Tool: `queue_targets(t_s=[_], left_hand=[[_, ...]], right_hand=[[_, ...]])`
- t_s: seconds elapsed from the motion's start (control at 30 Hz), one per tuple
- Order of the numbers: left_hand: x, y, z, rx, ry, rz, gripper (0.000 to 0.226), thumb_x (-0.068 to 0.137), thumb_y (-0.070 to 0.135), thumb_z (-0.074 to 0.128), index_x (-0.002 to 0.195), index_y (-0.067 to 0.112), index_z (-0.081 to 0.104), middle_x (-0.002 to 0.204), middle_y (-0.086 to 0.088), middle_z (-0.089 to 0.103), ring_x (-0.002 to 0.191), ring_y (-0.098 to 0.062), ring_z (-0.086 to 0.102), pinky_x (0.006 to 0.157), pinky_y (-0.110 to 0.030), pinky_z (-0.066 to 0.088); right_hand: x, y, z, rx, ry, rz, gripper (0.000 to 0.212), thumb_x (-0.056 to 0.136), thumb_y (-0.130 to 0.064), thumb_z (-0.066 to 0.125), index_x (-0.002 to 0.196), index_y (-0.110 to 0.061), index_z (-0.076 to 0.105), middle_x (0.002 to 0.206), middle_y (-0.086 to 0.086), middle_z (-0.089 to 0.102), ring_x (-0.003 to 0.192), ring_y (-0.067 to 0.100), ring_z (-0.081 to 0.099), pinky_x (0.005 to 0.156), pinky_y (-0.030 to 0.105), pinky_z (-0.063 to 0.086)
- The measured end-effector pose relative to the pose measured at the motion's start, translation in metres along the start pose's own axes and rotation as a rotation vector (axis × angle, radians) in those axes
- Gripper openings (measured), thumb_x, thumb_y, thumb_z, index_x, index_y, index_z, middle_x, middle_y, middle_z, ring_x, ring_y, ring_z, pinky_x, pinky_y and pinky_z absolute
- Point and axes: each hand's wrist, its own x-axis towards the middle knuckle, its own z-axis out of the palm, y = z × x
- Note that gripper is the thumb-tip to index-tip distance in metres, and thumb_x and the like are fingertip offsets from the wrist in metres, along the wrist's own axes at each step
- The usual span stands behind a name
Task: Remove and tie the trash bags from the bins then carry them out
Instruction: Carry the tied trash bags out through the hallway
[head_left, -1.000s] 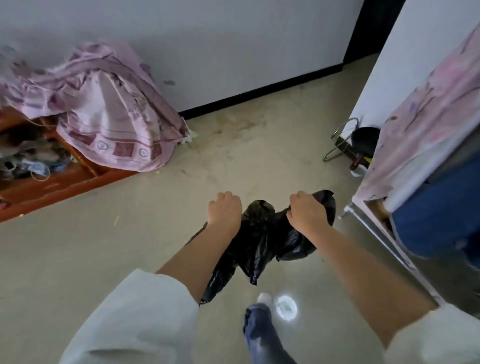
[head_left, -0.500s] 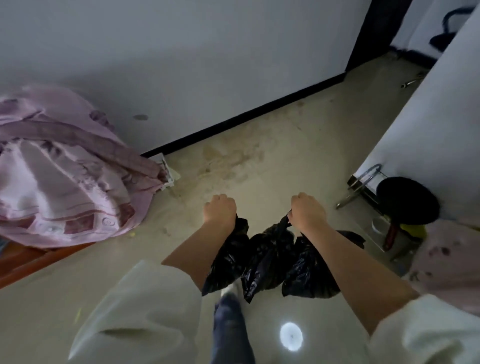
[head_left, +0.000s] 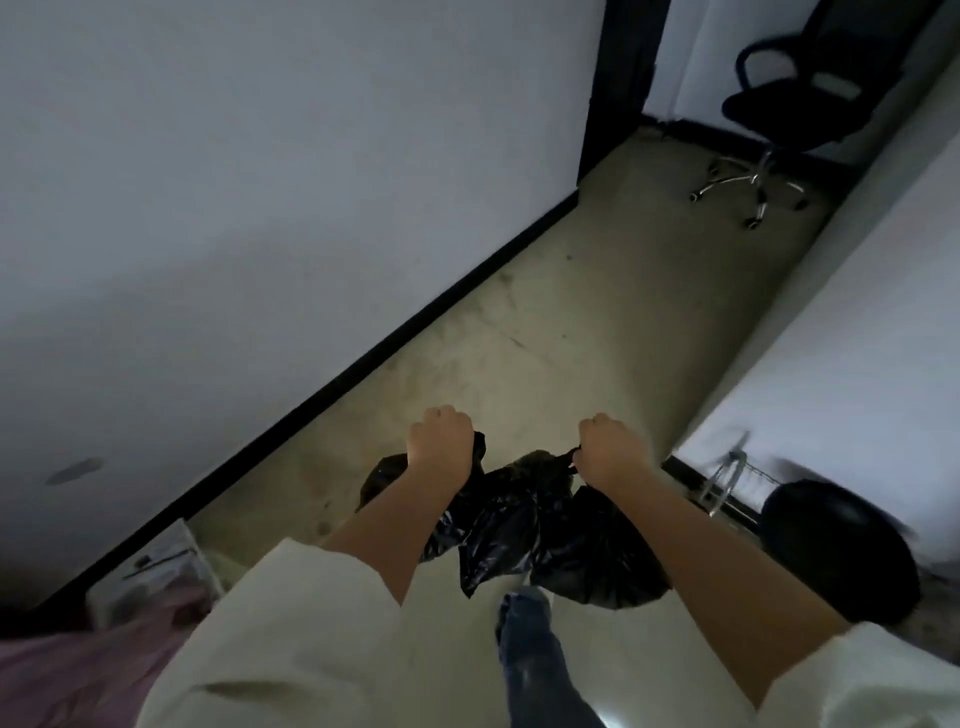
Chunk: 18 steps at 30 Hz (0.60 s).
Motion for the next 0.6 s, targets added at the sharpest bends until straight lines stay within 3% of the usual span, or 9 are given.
queue_targets(t_s=[0.37, 0.6], left_hand=[[0.362, 0.009, -0.183, -0.017, 0.049, 0.025, 0.033, 0.092, 0.01, 0.047, 0.125, 0.006, 0.046, 0.13, -0.011, 0.046, 0.124, -0.025, 0.044, 0.096, -0.033, 0.044], [0.599, 0.048, -0.275, -0.024, 0.044, 0.091, 0.034, 0.092, 0.011, 0.047, 0.125, 0.005, 0.046, 0.13, -0.012, 0.047, 0.123, -0.026, 0.045, 0.095, -0.032, 0.044]], right_hand=[[0.353, 0.072, -0.176, 0.129, 0.076, 0.104, 0.025, 0.091, -0.008, 0.043, 0.112, -0.001, 0.054, 0.122, 0.017, 0.051, 0.11, 0.029, 0.051, 0.088, 0.032, 0.046], [0.57, 0.149, -0.287, 0.057, 0.101, 0.169, 0.028, 0.091, -0.005, 0.042, 0.117, -0.001, 0.051, 0.127, 0.016, 0.048, 0.114, 0.029, 0.049, 0.091, 0.034, 0.044]])
